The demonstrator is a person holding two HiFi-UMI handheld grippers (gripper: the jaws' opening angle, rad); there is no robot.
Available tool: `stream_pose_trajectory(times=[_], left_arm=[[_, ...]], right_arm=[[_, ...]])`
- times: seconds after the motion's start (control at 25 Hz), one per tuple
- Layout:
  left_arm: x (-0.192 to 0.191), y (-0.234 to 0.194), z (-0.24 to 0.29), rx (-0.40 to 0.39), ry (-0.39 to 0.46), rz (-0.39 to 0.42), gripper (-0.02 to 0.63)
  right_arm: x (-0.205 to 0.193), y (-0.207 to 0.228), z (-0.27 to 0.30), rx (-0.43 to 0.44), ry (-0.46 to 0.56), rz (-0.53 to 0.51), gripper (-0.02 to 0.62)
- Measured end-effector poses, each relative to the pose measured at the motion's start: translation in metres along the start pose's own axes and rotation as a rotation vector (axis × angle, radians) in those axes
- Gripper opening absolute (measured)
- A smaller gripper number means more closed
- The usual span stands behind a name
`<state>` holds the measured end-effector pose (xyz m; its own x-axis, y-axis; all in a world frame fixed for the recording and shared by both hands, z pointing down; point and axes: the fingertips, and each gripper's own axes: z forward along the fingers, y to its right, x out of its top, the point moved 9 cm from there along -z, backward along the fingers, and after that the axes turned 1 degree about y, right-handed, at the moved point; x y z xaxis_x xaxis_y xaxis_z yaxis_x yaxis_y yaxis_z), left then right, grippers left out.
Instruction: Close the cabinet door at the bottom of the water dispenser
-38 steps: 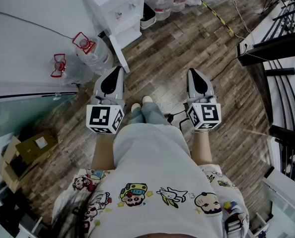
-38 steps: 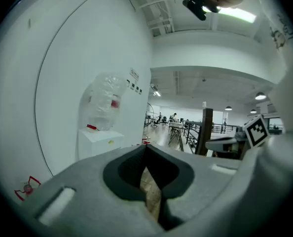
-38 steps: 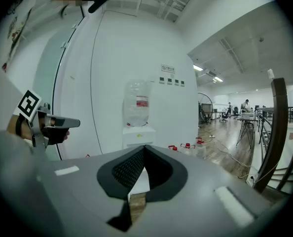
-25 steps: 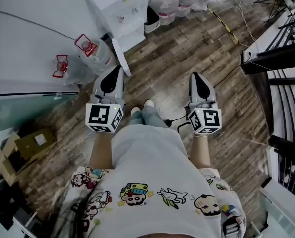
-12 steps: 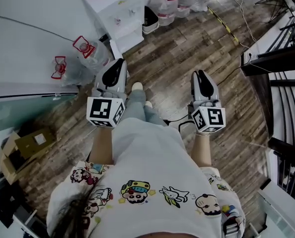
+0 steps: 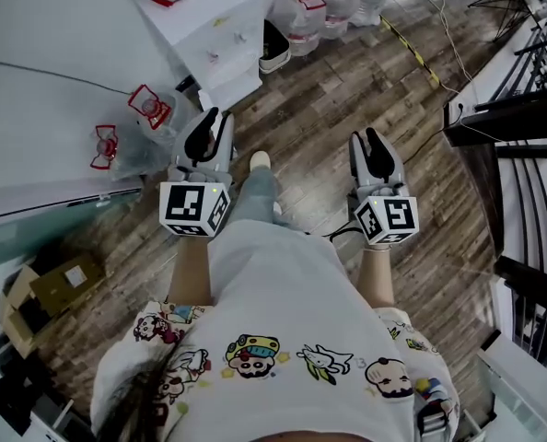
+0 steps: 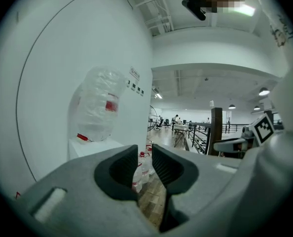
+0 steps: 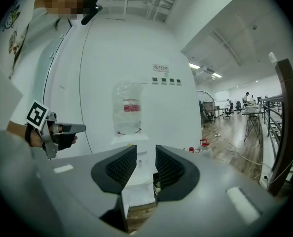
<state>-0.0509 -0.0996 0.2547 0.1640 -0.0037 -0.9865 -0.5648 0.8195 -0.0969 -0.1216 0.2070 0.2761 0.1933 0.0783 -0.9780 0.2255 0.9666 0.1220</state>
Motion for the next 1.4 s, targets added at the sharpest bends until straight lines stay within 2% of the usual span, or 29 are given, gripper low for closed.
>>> stream_pose_trajectory(times=[0.44,0.84,1.24,1.4], left_arm=[[0.033,-0.068,0.084,0.031,0.023,0.018,0.086],[0.042,-0.111,0.112,0.068,0.026,0.024,0.087],[0.040,-0.135,0.124,0.263,0.022,0.006,0.087],[0.042,-0.127,0.126,0.422,0.041,-0.012,0.087]], right_arm=[[0.036,0.014,0.122,0.069,0.019,-0.001,0.126],[0.050,0.004,0.188,0.138,0.026,-0.016,0.129],[0.053,0.010,0.269,0.354,-0.019,-0.041,0.137],[0.062,0.021,0.309,0.514,-0.039,-0.062,0.137]])
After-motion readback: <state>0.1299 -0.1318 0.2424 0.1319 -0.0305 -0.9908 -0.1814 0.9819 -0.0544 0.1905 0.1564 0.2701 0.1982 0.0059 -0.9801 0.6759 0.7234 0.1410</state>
